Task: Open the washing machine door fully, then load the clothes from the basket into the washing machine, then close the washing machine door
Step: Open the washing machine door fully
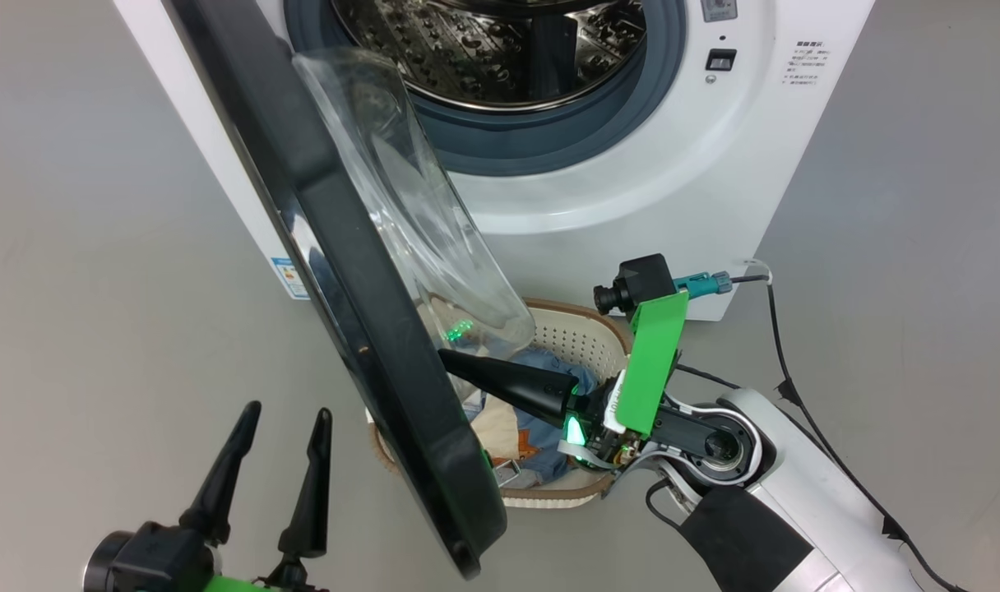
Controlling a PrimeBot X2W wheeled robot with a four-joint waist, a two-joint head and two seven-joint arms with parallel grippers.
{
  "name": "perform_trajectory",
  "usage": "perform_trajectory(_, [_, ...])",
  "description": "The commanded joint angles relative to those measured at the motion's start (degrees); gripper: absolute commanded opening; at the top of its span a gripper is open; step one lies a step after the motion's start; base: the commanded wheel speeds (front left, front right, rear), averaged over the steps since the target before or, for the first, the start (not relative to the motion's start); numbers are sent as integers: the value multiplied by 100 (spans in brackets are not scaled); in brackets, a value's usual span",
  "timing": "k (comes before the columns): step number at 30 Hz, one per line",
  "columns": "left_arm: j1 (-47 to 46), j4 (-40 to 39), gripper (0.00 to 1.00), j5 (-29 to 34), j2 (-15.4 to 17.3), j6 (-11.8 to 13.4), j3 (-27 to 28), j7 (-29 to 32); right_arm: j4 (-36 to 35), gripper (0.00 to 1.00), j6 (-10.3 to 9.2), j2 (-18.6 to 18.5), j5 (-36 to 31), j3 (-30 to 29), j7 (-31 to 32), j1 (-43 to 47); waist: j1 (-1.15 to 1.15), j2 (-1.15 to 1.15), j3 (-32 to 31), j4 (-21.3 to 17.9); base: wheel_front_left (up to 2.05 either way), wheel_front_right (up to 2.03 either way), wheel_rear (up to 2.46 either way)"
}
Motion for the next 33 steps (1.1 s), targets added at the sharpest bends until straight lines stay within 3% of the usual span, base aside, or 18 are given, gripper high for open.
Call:
perform_trajectory(1, [-32, -115, 100, -7, 73, -9, 201, -36, -193, 0, 55, 189, 48, 71, -39, 67, 0, 0, -12, -26, 0, 0, 0])
perform_trajectory(13, [50, -127, 100, 10, 62, -9, 334, -36, -605, 0, 55, -3, -839, -517, -251, 260, 0, 0, -86, -198, 0, 0, 0])
perform_trajectory(14, [56, -128, 100, 10, 60, -9, 343, -36, -669, 16, 55, -46, -949, -549, -325, 290, 0, 0, -88, -213, 0, 0, 0])
perform_trajectory(15, [61, -130, 100, 10, 58, -9, 349, -36, -740, 38, 55, -94, -1081, -568, -423, 316, 0, 0, -89, -225, 0, 0, 0])
perform_trajectory(17, [68, -133, 100, 10, 52, -9, 358, -36, -869, 95, 55, -182, -1287, -586, -603, 383, 0, 0, -85, -245, 0, 0, 0])
perform_trajectory(18, [69, -134, 100, 10, 49, -9, 359, -36, -941, 100, 55, -246, -1430, -573, -726, 408, 0, 0, -83, -253, 0, 0, 0])
perform_trajectory(22, [62, -130, 100, 7, 37, -9, 353, -36, -1208, 100, 55, -566, -2079, -384, -1396, 488, 0, 0, -76, -268, 0, 0, 0])
perform_trajectory(26, [55, -117, 100, 14, 27, -9, 341, -36, -1285, 100, 55, -1014, -2904, 57, -2537, 560, 0, 0, -102, -265, 0, 0, 0])
perform_trajectory(33, [101, -97, 100, 16, 11, -9, 380, -36, -751, 100, 55, -1763, -4024, 869, -4636, 594, 0, 0, -171, -338, 0, 0, 0])
